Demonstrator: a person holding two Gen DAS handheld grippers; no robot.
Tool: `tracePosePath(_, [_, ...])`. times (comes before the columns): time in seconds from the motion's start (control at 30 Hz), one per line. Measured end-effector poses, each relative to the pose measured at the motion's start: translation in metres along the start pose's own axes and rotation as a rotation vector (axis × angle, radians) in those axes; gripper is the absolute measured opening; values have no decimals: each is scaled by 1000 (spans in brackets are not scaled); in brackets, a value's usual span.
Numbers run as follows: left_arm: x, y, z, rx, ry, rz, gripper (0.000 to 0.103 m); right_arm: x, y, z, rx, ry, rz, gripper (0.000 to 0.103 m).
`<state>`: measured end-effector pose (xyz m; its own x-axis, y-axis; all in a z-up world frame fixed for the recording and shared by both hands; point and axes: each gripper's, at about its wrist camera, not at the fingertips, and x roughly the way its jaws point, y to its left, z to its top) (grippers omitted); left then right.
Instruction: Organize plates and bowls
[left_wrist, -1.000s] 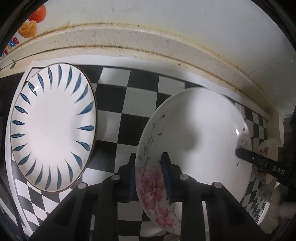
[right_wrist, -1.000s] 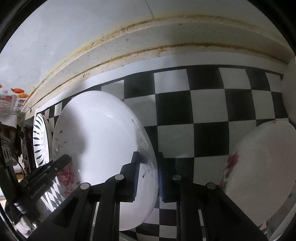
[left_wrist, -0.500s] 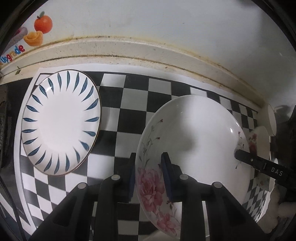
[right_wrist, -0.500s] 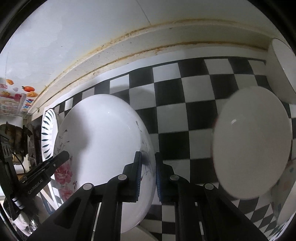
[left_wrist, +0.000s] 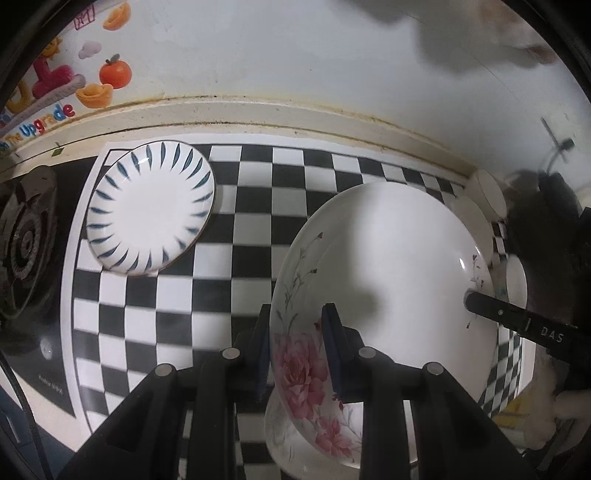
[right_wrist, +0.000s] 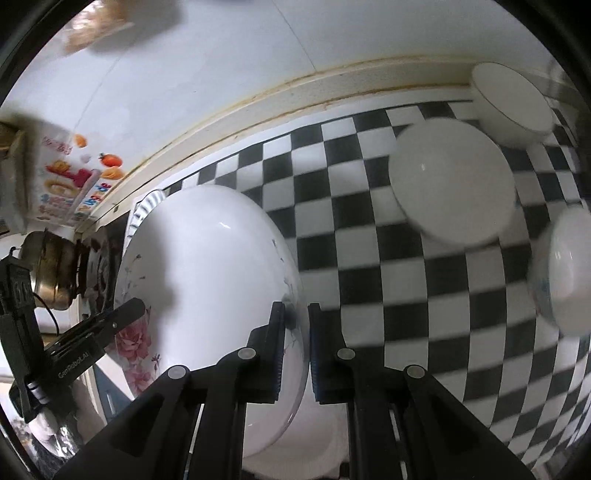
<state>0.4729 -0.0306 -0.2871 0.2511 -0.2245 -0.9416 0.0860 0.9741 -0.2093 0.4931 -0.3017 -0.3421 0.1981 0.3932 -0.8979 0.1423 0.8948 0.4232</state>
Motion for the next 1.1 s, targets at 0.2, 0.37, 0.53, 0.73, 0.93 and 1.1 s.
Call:
tracePosePath(0.2, [-15,-4,-33,19,6,-7,23,-19,-7,-55,20,-3,16,14])
tracePosePath(0.37, [-19,-7,-52,25,23,-4,23,-20,-15,-91,38,10,29,13])
tracePosePath(0.53, [-6,-6,-68,23,64,0,23,-13,-22,-107,48,30,26,13])
tracePosePath(0.73, [23,-5,-81,43,113,35,23,5,-28,-115,41,62,-1,13])
tracePosePath(0.93, [48,-6,-93,56,170,69,23,27,-37,-120,35,99,-20,12])
tracePosePath(1.1, [57,-12,-99,89,201,108,23,39,-44,-122,43,122,-31,12])
